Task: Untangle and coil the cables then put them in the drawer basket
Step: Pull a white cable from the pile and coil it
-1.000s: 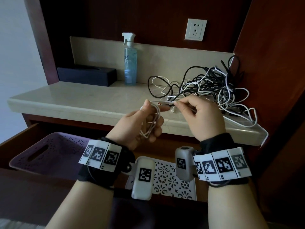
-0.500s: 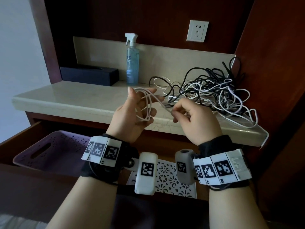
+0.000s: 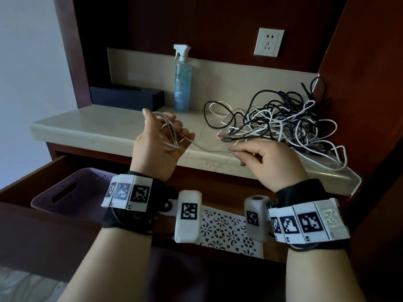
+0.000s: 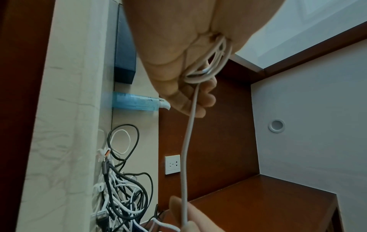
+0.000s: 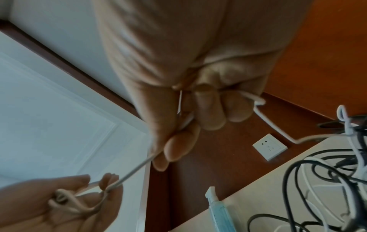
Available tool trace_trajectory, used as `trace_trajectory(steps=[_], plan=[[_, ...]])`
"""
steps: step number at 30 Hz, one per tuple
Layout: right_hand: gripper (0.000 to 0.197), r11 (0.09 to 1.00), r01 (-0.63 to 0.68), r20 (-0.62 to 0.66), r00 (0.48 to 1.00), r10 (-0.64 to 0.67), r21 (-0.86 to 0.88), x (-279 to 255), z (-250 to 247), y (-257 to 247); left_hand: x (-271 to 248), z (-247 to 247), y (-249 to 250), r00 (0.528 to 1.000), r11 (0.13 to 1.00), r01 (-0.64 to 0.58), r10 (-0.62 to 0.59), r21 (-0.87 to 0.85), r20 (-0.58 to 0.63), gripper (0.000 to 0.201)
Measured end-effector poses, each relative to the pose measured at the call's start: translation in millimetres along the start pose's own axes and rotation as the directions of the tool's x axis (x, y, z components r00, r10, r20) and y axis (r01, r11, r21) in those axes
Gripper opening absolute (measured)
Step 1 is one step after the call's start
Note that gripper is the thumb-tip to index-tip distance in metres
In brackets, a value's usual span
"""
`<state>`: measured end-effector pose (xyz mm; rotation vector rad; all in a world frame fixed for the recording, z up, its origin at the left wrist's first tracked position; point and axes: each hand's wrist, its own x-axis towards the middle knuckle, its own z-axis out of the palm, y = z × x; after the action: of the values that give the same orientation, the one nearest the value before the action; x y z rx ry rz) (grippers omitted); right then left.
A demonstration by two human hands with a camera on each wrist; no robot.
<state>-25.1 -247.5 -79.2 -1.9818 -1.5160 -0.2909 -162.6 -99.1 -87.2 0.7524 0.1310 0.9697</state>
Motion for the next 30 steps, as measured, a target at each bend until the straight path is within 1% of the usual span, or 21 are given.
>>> trace_trajectory(steps=[2, 4, 8, 10, 12, 14, 15, 17, 18, 21, 25, 27, 29, 30], plan=[[0.017, 0.998, 0.057, 0.045, 0.997, -0.056, -0.021, -0.1, 1.7, -5.9, -1.0, 0.9, -0.1, 1.0, 0.999, 0.001, 0.0, 0.046, -0.016, 0.052], [0.015, 0.994, 0.107, 0.079, 0.992, -0.103, -0.037, 0.2, 5.2, -11.5, -2.4, 3.0, -1.6, 1.0, 0.995, 0.014, -0.013, 0.103, -0.007, 0.051], [0.01, 0.985, 0.173, 0.072, 0.982, -0.174, 0.015, 2.7, 7.7, -20.3, -6.9, 6.1, -7.9, 0.998, 0.949, 0.026, -0.045, 0.315, 0.053, 0.044], [0.01, 0.978, 0.203, 0.04, 0.978, -0.205, 0.053, 4.2, 7.4, -22.1, -10.8, 7.2, -10.4, 0.992, 0.905, 0.047, -0.093, 0.423, 0.087, 0.043], [0.017, 0.965, 0.251, -0.031, 0.968, -0.25, 0.073, 5.9, 7.4, -22.8, -15.5, 8.6, -12.2, 0.982, 0.861, 0.088, -0.161, 0.502, 0.104, 0.046], [0.028, 0.958, 0.277, -0.098, 0.958, -0.269, 0.08, 7.4, 8.3, -23.7, -18.0, 7.2, -14.0, 0.969, 0.828, 0.114, -0.214, 0.55, 0.122, 0.054], [0.03, 0.956, 0.281, -0.127, 0.955, -0.269, 0.085, 8.4, 9.1, -23.7, -17.9, 5.1, -15.4, 0.964, 0.812, 0.116, -0.231, 0.572, 0.132, 0.059], [0.031, 0.953, 0.29, -0.187, 0.944, -0.271, 0.081, 10.0, 10.9, -23.1, -17.3, 1.6, -18.5, 0.953, 0.791, 0.121, -0.262, 0.599, 0.154, 0.067], [0.035, 0.954, 0.291, -0.216, 0.938, -0.27, 0.069, 10.5, 11.8, -22.5, -17.9, 1.5, -20.0, 0.942, 0.798, 0.132, -0.285, 0.588, 0.176, 0.068], [0.04, 0.961, 0.273, -0.264, 0.931, -0.252, 0.045, 12.9, 13.8, -22.0, -21.0, 6.1, -23.3, 0.898, 0.813, 0.161, -0.356, 0.56, 0.259, 0.069], [0.034, 0.952, 0.307, -0.284, 0.913, -0.292, 0.01, 14.8, 8.4, -18.0, -22.3, 8.3, -26.9, 0.848, 0.776, 0.169, -0.429, 0.607, 0.312, 0.063], [0.026, 0.959, 0.278, -0.246, 0.935, -0.255, 0.06, 14.5, 0.0, -10.2, -19.5, 6.4, -26.2, 0.835, 0.769, 0.196, -0.456, 0.608, 0.308, 0.063], [0.015, 0.964, 0.236, -0.204, 0.956, -0.208, 0.12, 13.9, -6.8, 0.8, -14.9, 3.4, -25.0, 0.825, 0.779, 0.239, -0.477, 0.58, 0.301, 0.069], [0.013, 0.964, 0.232, -0.209, 0.957, -0.202, 0.128, 13.4, -8.8, 4.4, -13.5, 1.9, -24.0, 0.82, 0.783, 0.255, -0.486, 0.567, 0.303, 0.072]])
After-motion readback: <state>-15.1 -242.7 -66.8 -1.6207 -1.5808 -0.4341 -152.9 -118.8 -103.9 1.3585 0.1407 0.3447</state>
